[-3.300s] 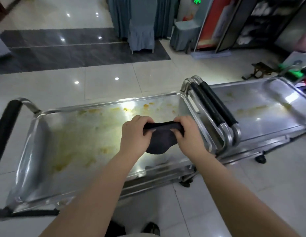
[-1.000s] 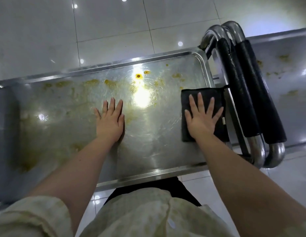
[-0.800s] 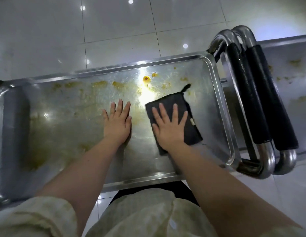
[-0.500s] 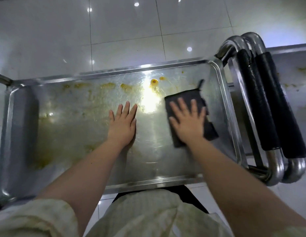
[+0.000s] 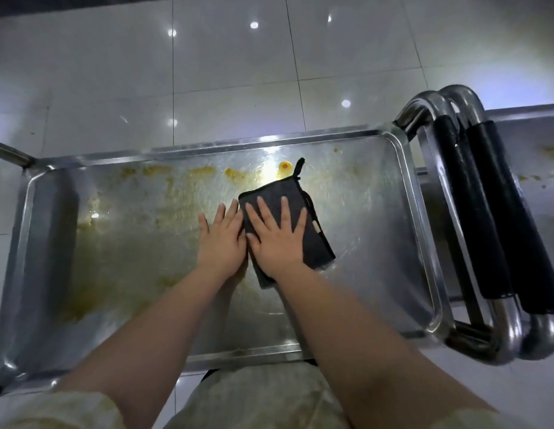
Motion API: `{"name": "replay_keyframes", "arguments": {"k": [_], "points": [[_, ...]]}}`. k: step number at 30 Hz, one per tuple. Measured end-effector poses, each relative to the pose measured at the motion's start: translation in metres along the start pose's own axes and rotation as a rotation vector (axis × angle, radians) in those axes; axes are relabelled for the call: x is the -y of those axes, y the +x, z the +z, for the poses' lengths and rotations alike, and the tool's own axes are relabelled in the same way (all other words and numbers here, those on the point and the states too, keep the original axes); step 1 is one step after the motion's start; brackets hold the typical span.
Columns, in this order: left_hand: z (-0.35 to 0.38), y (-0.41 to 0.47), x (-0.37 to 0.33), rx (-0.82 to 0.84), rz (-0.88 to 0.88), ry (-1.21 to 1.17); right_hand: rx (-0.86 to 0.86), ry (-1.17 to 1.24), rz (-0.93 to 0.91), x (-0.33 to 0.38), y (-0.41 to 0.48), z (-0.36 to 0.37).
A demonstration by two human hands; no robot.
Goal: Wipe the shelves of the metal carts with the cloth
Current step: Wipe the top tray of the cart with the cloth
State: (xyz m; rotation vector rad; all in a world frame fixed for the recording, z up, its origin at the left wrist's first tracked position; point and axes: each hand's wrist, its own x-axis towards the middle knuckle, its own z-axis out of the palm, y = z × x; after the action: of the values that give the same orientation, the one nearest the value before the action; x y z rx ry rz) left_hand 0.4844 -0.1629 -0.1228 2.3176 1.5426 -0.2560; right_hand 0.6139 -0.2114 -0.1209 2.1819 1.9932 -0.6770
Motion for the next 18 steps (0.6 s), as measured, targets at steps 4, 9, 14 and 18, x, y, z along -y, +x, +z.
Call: {"name": "replay_keyframes", "arguments": {"k": [4, 9, 14, 18], "points": [[-0.008, 0.017, 0.006, -0.04, -0.016, 0.013, -0.028, -0.021, 0.042, -0.041, 0.008, -0.012], [-0.008, 0.048, 0.015, -0.022, -0.043, 0.038, -0.113, 0.036, 0.323, -0.159, 0.013, -0.039], [0.006, 0.048, 0.024, -0.079, -0.032, 0.062, -0.131, 0.031, 0.582, -0.193, 0.004, -0.041], [0.009, 0.05, 0.027, -0.1, -0.022, 0.062, -0.176, 0.098, 0.573, -0.116, 0.044, -0.039]]}}
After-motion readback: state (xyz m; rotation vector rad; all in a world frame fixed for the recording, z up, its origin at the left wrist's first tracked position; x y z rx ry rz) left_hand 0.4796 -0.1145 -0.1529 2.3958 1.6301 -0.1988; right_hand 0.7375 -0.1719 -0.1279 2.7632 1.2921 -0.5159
